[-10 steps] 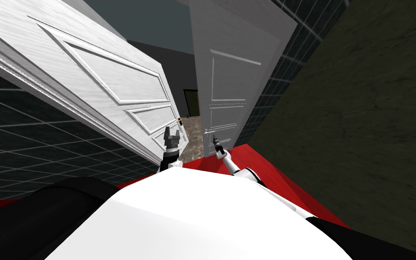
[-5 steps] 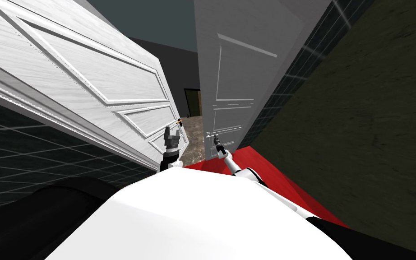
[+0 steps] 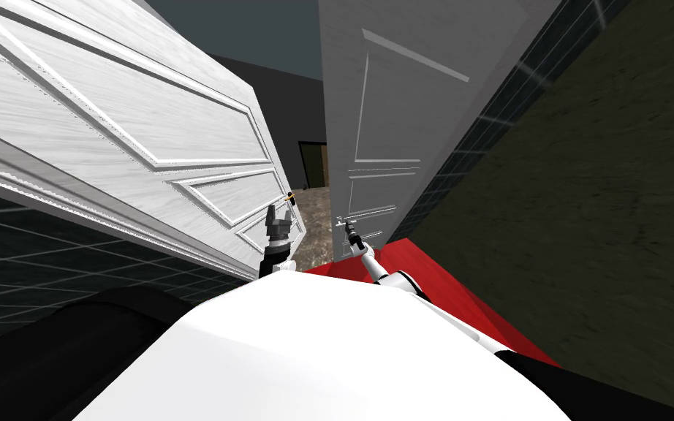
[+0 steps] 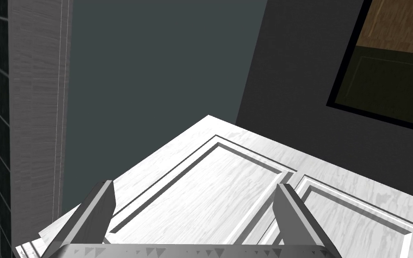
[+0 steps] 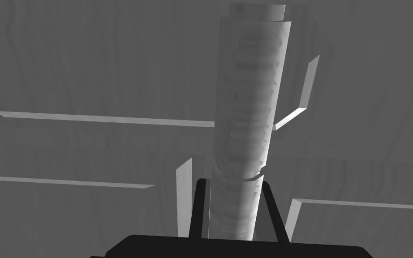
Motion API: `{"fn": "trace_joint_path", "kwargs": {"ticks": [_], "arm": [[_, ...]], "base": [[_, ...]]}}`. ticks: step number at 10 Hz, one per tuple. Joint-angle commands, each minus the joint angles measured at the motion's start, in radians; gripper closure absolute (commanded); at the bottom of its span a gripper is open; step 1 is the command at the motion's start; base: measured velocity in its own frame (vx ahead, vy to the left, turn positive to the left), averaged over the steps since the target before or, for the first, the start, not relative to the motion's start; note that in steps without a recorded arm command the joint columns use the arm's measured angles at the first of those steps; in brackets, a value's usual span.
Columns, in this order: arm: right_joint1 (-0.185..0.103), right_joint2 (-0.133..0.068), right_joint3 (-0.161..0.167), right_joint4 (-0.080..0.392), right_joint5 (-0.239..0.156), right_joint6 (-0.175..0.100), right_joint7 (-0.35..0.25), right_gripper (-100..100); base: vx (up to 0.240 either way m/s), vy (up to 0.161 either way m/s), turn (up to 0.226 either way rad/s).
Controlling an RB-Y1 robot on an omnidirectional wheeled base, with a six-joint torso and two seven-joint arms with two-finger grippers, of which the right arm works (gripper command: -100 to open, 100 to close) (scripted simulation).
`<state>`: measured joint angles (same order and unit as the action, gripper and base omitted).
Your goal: Push the door open
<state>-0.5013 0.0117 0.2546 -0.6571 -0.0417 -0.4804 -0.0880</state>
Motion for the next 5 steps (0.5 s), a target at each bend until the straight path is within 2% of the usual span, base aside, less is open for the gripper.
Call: {"fn": "trace_joint_path", "kwargs": {"ticks": [1, 4, 5], "arm": [[0.006, 0.0, 0.002, 0.004, 0.001, 0.002, 0.001, 100], [0.006, 0.0, 0.002, 0.004, 0.001, 0.002, 0.001, 100], [-0.001, -0.01, -0.011, 0.001, -0.003, 0.002, 0.004, 100]], "base": [[-0.013, -0.009, 0.016], [0.0, 0.0, 0.0], [0.107, 0.06, -0.015]]}}
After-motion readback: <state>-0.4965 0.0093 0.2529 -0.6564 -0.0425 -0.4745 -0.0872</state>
